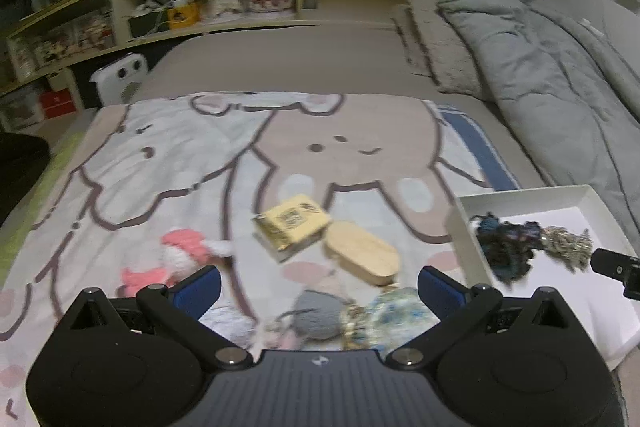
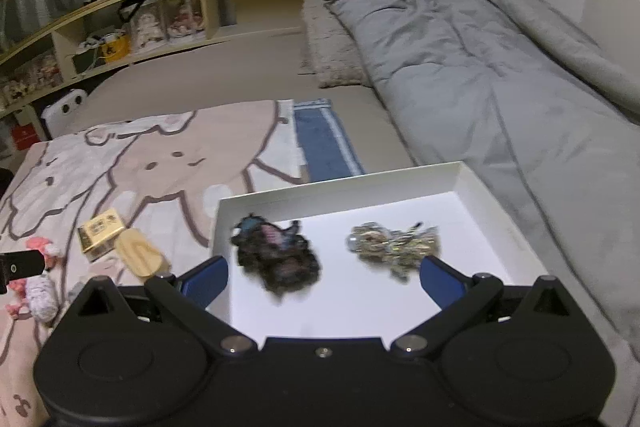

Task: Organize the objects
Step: 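Move both tools back toward the white yarn piece and floral pouch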

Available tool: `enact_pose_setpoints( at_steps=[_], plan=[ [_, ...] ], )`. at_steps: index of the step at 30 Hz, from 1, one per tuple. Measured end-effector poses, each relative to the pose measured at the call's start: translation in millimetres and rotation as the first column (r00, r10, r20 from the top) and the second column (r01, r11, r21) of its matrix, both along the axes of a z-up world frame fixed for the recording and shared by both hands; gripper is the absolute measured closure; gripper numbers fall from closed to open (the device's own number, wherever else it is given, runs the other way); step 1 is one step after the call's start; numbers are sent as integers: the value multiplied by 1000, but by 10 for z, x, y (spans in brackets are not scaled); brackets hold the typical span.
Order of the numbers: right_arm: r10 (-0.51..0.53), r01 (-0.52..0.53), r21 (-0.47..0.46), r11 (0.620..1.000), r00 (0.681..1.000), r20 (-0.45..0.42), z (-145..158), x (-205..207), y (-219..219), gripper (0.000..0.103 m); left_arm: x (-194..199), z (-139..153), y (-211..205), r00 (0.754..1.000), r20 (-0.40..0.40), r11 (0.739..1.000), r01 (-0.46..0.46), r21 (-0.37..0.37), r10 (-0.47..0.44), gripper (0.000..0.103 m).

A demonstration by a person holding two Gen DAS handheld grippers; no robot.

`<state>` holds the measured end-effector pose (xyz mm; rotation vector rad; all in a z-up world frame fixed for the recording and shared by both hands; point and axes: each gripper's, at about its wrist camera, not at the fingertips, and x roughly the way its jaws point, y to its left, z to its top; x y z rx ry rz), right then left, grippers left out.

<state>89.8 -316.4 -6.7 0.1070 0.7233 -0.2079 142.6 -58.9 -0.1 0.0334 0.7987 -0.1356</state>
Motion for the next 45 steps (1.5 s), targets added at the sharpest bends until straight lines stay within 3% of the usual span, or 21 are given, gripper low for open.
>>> enact_pose_setpoints(
  at_steps=[13, 22, 34, 37, 39, 45],
  plan=[
    [126, -127, 34, 991, 992, 17, -48, 83, 565, 0, -90, -7, 686, 994, 3, 994, -105, -7, 105, 0],
    [178, -180, 57, 982, 983, 39, -107, 51, 829, 0, -181, -79, 981, 988, -1, 987, -153, 41, 153, 0],
    [216, -226, 106, 968, 972, 94, -210, -7, 970, 0, -226, -220, 1214, 990, -12, 990, -138, -31, 137, 0],
    [225, -235, 109, 966, 970, 96, -268, -10, 1021, 0, -201, -280, 1238, 991, -27, 990, -133, -46, 131, 7],
    [232, -240, 96, 966, 969, 84, -328, 7, 1070, 0, -172, -329, 1230, 991, -50, 990, -125, -61, 122, 20],
    [278, -282, 80, 956, 959, 53, -542, 82, 1127, 0, -71, -498, 1209, 988, -114, 977, -125, -172, 107, 39]
  ],
)
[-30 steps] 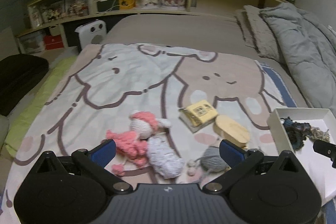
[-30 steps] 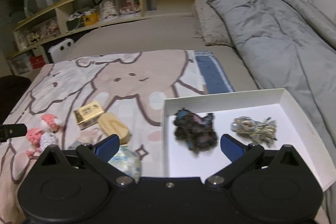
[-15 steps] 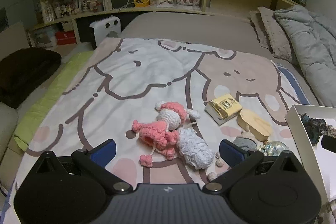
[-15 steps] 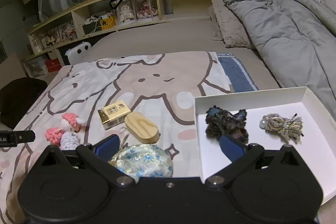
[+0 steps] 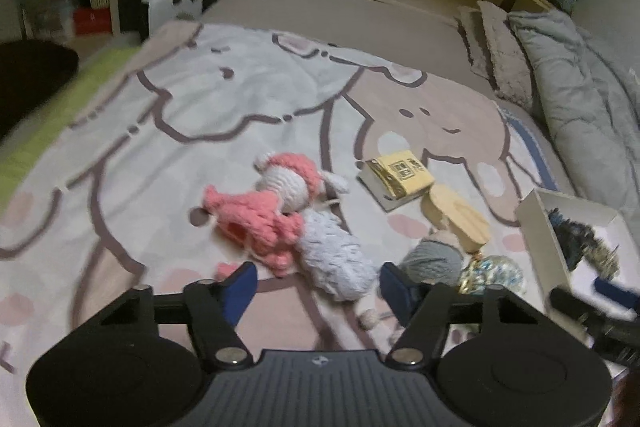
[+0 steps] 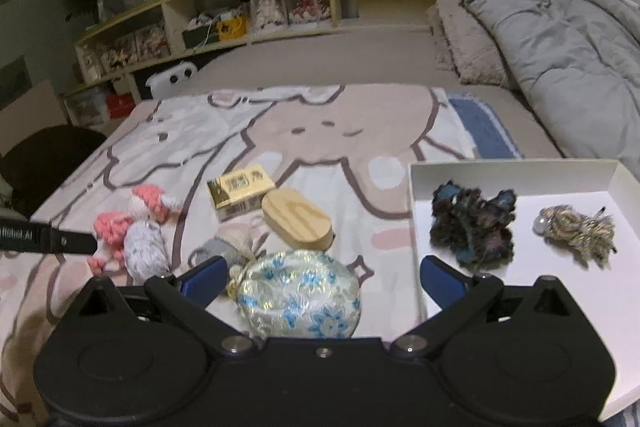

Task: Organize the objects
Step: 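Move both tools back toward the white yarn piece and floral pouch, then grasp the white yarn piece with the left tool while the right tool grasps the floral pouch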

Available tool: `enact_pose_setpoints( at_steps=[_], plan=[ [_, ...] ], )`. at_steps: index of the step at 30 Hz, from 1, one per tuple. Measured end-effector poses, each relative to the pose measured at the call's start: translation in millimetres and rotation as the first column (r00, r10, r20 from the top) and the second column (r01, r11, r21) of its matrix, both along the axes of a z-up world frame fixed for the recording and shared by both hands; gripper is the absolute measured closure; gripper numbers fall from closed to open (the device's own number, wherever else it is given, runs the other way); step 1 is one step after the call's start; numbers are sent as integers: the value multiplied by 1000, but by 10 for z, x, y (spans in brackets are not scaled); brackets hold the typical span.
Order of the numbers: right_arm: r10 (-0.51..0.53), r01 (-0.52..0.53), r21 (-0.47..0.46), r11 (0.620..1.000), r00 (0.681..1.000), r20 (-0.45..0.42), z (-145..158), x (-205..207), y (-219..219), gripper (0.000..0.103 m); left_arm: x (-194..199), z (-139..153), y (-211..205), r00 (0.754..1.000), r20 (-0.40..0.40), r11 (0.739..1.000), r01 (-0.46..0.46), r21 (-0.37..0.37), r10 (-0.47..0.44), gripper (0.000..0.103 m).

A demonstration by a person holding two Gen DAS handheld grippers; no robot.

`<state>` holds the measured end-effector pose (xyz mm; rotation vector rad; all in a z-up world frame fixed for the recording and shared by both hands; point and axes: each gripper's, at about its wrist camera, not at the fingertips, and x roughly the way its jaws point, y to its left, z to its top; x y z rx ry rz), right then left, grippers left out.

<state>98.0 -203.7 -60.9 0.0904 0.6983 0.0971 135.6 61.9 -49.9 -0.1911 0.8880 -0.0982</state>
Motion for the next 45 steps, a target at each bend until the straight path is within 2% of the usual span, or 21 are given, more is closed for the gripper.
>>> enact_pose_setpoints(
  at_steps=[3, 7, 9, 13, 15, 17, 21, 24, 25, 26, 28, 29, 33, 39, 40, 42, 43, 44, 45],
  plan=[
    [25, -24, 5, 1000, 999, -21, -89, 47, 2, 0, 85, -78, -10, 1000, -17, 997, -13, -77, 12, 43],
    [61, -61, 0, 998, 997, -44, -172, 103, 34, 6, 171, -197, -36, 998, -39, 990, -44, -130, 39, 45],
    [89, -89, 3, 996, 994, -58, -203, 123, 62, 10, 204, -248, -49, 998, -49, 990, -52, -134, 46, 46],
    [152, -154, -12, 988, 985, -83, -252, 128, 165, 26, 261, -336, -70, 996, -69, 990, -59, -129, 51, 51],
    [179, -181, -19, 983, 980, -91, -263, 124, 219, 29, 287, -378, -93, 996, -78, 991, -44, -124, 34, 60],
    [202, -205, -27, 978, 975, -87, -274, 118, 273, 35, 311, -416, -111, 996, -87, 992, -40, -120, 30, 64],
    [240, -247, -64, 967, 966, -98, -365, 163, 384, 39, 348, -472, -87, 994, -94, 989, -69, -130, 57, 64],
    [266, -278, -145, 950, 959, -95, -458, 175, 469, 52, 365, -519, -44, 991, -107, 982, -92, -162, 75, 63],
    [277, -289, -165, 943, 957, -93, -471, 167, 490, 60, 369, -534, -33, 991, -113, 980, -95, -174, 76, 63],
    [287, -300, -171, 939, 953, -94, -472, 164, 499, 71, 378, -542, -35, 990, -122, 980, -91, -178, 70, 63],
    [293, -306, -157, 939, 951, -103, -437, 149, 494, 82, 386, -554, -45, 989, -134, 982, -87, -169, 65, 65],
    [295, -308, -153, 939, 950, -103, -409, 130, 491, 83, 385, -552, -48, 989, -134, 983, -84, -163, 62, 68],
    [317, -329, -80, 941, 940, -126, -302, 39, 468, 86, 344, -497, -76, 990, -132, 989, -60, -134, 42, 74],
    [382, -379, 46, 924, 913, -145, -136, -151, 516, 88, 158, -390, -117, 987, -155, 997, 32, -66, -42, 75],
    [385, -380, 58, 923, 912, -144, -139, -170, 528, 84, 110, -381, -120, 985, -164, 998, 47, -50, -55, 75],
    [402, -399, 46, 916, 904, -147, -154, -186, 563, 67, 35, -384, -108, 981, -183, 998, 53, -34, -58, 75],
    [399, -400, 22, 916, 905, -146, -171, -188, 582, 52, 4, -391, -105, 980, -192, 998, 48, -29, -53, 75],
    [394, -399, -6, 917, 907, -146, -188, -189, 600, 40, -19, -399, -108, 979, -198, 999, 44, -22, -47, 74],
    [392, -400, -28, 916, 908, -150, -214, -183, 611, 36, -26, -407, -110, 979, -199, 999, 38, -18, -41, 73]
  ],
)
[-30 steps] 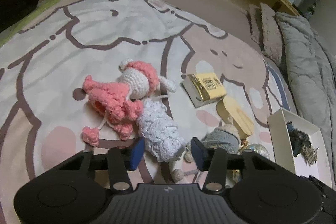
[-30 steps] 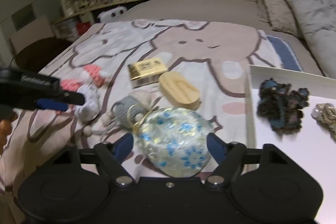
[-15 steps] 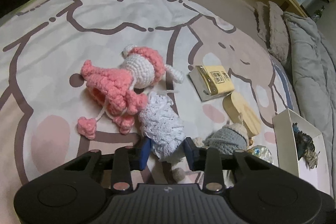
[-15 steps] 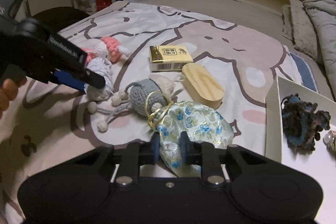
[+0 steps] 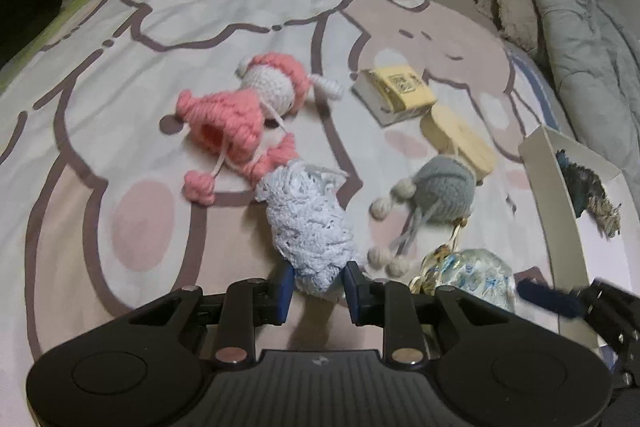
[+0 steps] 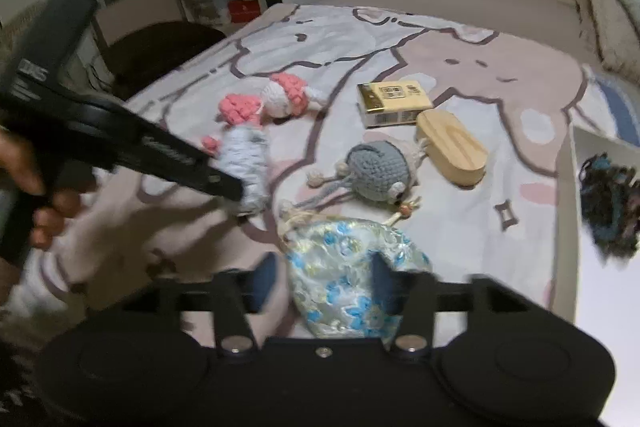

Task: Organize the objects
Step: 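Grasp the white yarn piece with the left tool while the right tool grasps the floral pouch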

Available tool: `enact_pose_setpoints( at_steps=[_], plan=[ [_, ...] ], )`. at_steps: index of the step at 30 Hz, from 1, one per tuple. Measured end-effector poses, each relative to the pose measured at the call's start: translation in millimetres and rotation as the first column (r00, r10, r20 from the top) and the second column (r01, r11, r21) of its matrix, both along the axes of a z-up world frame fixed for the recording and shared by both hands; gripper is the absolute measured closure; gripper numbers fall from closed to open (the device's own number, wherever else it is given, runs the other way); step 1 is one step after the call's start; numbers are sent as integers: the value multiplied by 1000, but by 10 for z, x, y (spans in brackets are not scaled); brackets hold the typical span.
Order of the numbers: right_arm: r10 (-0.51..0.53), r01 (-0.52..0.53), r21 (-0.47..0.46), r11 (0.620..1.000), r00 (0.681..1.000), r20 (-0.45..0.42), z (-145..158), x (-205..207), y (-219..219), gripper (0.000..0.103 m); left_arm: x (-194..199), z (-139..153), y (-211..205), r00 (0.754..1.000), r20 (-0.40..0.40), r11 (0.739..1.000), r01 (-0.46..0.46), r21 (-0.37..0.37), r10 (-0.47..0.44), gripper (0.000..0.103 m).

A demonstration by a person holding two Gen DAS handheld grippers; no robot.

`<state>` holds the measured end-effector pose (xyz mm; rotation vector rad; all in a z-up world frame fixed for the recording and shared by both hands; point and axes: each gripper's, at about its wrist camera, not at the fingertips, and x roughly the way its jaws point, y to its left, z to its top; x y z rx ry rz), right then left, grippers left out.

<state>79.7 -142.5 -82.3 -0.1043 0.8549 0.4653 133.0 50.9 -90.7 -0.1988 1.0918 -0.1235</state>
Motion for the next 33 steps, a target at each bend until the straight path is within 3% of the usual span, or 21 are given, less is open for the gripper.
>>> enact_pose_setpoints(
  at_steps=[2, 3, 5, 14, 19, 23, 27, 30, 33],
  plan=[
    [11, -11, -17, 1000, 1000, -8, -56, 31, -8, 23, 18, -19, -9, 1000, 2, 1000, -26, -8, 26, 65],
    [11, -11, -26, 1000, 1000, -14, -94, 56, -8, 22, 46, -37, -11, 999, 0, 999, -40, -18, 40, 57],
    [16, -17, -40, 999, 1000, -26, -152, 100, -23, 18, 110, -77, -13, 998, -8, 997, -64, -34, 64, 51],
    [13, -15, -29, 999, 998, -65, -299, 237, -25, 15, 255, -245, 69, 977, -54, 967, -212, -140, 206, 50],
    [26, -30, -62, 998, 998, -56, -325, 218, 34, 15, 289, -316, 176, 950, -70, 921, -312, -235, 304, 50],
    [9, -11, -36, 999, 997, -71, -307, 245, 4, 17, 278, -340, 256, 930, -94, 881, -368, -296, 356, 51],
    [-3, 2, -15, 1000, 996, -87, -295, 264, -26, 19, 275, -315, 222, 939, -90, 903, -343, -259, 331, 62],
    [12, -14, -38, 999, 997, -75, -302, 248, 12, 23, 256, -288, 160, 953, -80, 926, -304, -223, 293, 64],
    [17, -20, -34, 999, 997, -76, -286, 247, 37, 33, 250, -274, 148, 958, -77, 936, -285, -208, 275, 65]
  ],
)
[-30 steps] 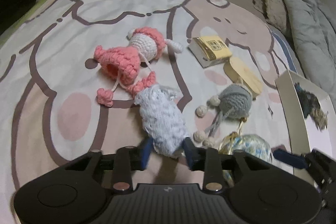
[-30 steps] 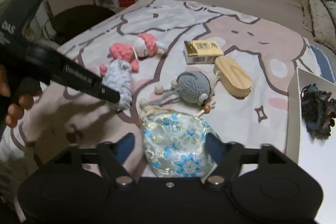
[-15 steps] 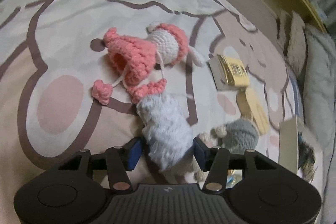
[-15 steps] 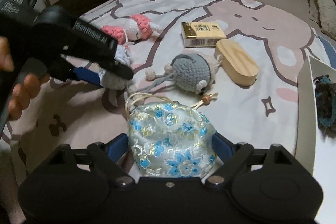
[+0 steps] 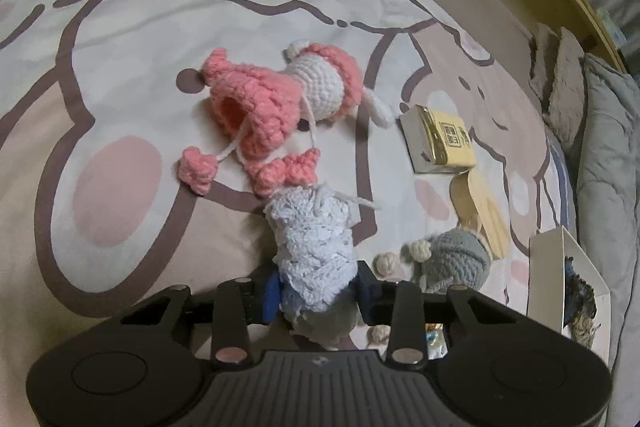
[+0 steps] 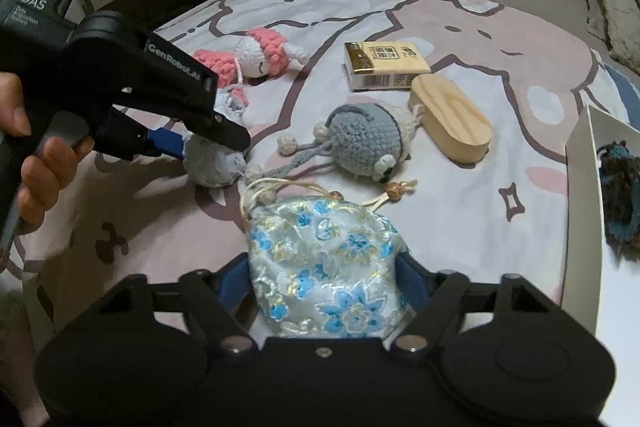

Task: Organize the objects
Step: 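Grasp the white yarn piece with the left tool while the right tool grasps the floral pouch, then carry both items to the white box and lower them inside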

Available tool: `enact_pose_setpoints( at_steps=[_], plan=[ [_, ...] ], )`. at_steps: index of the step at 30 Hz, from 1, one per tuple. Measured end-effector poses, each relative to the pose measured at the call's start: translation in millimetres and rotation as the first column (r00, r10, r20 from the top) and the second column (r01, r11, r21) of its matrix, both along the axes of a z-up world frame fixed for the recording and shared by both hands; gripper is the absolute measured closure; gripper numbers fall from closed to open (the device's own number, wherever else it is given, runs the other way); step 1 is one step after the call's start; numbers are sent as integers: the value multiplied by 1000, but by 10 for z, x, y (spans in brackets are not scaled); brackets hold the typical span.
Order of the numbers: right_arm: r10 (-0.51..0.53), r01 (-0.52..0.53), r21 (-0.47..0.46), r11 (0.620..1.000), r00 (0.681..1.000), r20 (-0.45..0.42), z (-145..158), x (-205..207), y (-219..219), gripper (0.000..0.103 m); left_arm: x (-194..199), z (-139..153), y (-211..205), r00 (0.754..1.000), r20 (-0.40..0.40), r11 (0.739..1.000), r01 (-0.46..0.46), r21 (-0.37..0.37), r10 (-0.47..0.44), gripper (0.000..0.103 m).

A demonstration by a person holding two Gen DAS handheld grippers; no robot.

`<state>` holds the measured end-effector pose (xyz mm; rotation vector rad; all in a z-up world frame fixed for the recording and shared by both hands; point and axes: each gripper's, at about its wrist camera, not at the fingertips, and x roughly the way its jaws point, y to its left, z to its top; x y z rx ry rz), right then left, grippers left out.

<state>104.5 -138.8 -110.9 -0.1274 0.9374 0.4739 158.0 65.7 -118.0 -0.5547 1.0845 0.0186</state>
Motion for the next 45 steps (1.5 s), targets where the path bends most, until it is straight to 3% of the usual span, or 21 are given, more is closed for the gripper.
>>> enact_pose_setpoints(
  at_steps=[4, 11, 17, 23, 36, 45],
  plan=[
    [-1, 1, 1, 1000, 1000, 21, 43, -21, -2, 37, -27, 60, 36, 1000, 5, 1000, -2, 1, 2, 66],
    [-80, 75, 48, 996, 990, 113, 325, -16, -150, 37, -90, 324, -7, 994, 94, 992, 35, 119, -46, 66],
    [-149, 136, 77, 988, 971, 189, 589, -41, -321, 37, -181, 595, -137, 972, 195, 972, 84, 220, -128, 66],
    [-217, 197, 106, 975, 947, 236, 807, -84, -491, 37, -304, 812, -229, 946, 263, 954, 116, 276, -191, 66],
    [-319, 303, 101, 948, 905, 281, 1042, -218, -787, 37, -428, 1038, -405, 914, 314, 941, 163, 295, -257, 66],
    [-435, 413, 138, 900, 844, 314, 1231, -270, -1322, 37, -393, 1267, -842, 866, 368, 922, 230, 311, -340, 66]
  ],
)
